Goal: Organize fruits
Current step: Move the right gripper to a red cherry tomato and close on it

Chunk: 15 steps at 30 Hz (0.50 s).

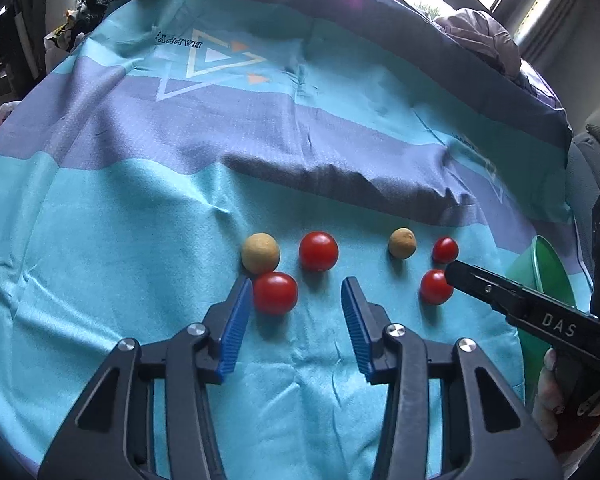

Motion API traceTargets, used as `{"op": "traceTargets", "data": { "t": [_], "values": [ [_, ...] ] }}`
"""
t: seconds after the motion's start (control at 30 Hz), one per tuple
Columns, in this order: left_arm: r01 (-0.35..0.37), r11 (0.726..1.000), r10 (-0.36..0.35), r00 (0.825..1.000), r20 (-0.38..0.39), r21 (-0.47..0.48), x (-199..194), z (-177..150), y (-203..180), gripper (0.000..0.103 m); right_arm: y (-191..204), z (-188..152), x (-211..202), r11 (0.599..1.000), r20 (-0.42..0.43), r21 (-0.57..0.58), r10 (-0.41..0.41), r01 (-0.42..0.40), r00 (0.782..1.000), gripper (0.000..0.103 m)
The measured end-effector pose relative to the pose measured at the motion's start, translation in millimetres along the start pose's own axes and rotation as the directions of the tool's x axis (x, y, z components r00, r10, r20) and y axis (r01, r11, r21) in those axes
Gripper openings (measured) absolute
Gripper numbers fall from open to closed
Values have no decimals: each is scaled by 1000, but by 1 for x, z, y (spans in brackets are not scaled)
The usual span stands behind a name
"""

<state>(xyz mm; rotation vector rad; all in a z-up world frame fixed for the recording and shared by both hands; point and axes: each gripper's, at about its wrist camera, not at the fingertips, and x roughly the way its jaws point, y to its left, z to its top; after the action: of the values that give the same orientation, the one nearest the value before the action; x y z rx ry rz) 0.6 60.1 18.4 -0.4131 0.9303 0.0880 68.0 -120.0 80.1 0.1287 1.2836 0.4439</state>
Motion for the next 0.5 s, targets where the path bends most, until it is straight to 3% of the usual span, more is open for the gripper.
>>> {"op": "traceTargets", "data": {
  "t": [0.23,0.37,0.47,0.5],
  "values": [
    [-47,998,48,998,-33,38,14,-2,-5,45,-3,0,13,998,-3,-39,-58,58,998,37],
    [-64,998,65,997,-50,22,22,-2,-1,44,-5,1,16,997,-10,-39,-64,64,998,36],
    [-61,998,60,997,-52,-5,26,-2,2,27,-8,2,22,996,-21,-31,-89,88,996,36],
    [-59,998,58,997,-43,-11,26,-2,3,27,-9,1,24,996,-25,-27,-87,86,996,36]
  ]
}}
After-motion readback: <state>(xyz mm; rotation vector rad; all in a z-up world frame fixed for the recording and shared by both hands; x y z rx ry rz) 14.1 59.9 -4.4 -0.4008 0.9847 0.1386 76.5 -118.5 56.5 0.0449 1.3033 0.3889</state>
